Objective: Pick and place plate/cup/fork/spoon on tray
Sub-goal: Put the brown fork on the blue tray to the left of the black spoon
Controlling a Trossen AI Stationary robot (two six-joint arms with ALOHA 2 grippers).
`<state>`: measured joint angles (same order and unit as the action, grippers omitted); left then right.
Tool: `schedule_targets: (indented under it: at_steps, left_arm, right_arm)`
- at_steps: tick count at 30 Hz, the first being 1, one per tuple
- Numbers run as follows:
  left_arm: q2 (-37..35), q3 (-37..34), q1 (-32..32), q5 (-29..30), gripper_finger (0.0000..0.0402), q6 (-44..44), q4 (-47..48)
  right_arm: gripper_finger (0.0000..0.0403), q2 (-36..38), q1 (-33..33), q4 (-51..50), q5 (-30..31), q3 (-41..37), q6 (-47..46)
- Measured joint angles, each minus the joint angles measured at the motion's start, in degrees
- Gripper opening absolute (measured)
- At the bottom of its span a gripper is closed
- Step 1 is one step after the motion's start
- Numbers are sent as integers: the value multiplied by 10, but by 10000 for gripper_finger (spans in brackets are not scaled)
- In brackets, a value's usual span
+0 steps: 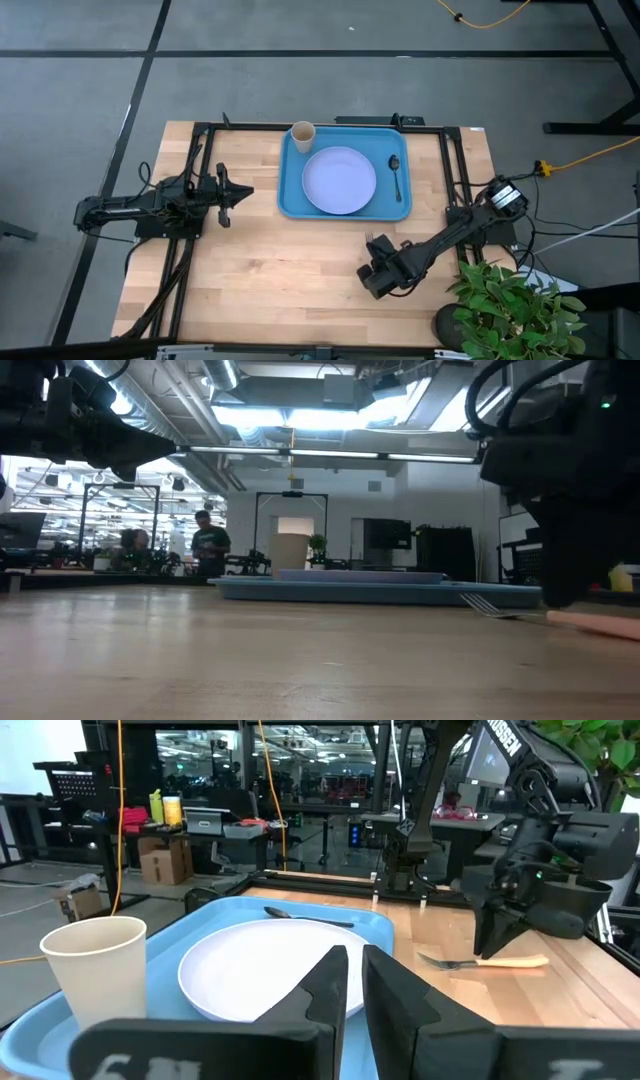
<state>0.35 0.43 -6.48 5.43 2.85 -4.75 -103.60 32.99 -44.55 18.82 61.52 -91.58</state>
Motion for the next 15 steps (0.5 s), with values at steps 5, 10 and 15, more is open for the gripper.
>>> schedule_targets:
  at_steps: [5,10,15]
  left_arm:
    - [0,0,0,0,24,0,0]
    - [0,0,0,0,17,0,0]
    - [0,0,0,0,10,0,0]
  right_arm:
    - [65,-3,-2,0,-10,0,-12]
    - [67,-4,-2,2,-20,0,-12]
    - [103,-4,-3,1,-20,0,-12]
